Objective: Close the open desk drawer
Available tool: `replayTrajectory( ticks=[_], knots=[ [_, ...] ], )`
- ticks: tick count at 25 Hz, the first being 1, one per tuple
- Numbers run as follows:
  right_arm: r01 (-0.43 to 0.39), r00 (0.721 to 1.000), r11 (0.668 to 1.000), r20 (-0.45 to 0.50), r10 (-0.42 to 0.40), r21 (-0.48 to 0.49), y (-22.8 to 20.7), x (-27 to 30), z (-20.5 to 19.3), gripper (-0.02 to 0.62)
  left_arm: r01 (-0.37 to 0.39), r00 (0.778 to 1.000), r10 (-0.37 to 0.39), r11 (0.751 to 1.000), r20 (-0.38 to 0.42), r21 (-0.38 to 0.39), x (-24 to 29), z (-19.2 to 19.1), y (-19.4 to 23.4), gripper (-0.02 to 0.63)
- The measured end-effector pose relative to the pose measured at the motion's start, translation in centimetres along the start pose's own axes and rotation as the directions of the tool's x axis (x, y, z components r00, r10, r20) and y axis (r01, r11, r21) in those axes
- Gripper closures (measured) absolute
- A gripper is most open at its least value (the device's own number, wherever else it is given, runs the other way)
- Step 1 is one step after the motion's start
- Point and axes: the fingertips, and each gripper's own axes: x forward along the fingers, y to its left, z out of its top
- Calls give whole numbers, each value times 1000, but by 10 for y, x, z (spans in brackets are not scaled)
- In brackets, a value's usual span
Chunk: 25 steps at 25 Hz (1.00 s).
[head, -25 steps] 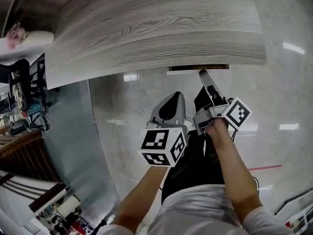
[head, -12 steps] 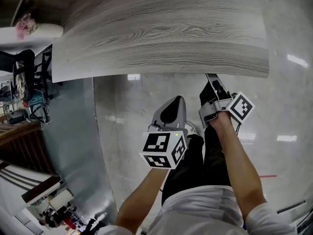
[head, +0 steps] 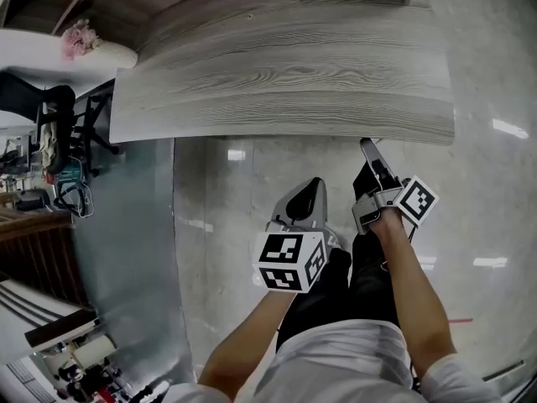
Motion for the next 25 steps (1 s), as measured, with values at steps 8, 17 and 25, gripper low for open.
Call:
replayTrajectory(
  ticks=[8, 17, 25],
  knots=[
    [-52, 998, 988, -42, 46, -142, 68, -33, -24, 502, 44, 997, -45, 999, 57, 9, -38, 19, -17, 603],
    [-91, 990, 904, -137, 37, -418, 153, -58, -51, 569, 148, 982, -156, 985, 108, 85, -68, 45, -43, 603],
    [-125, 982, 708, -188, -11, -695, 236, -66, -68, 591, 175, 966, -198, 974, 166, 145, -105, 88, -50, 603]
  ],
)
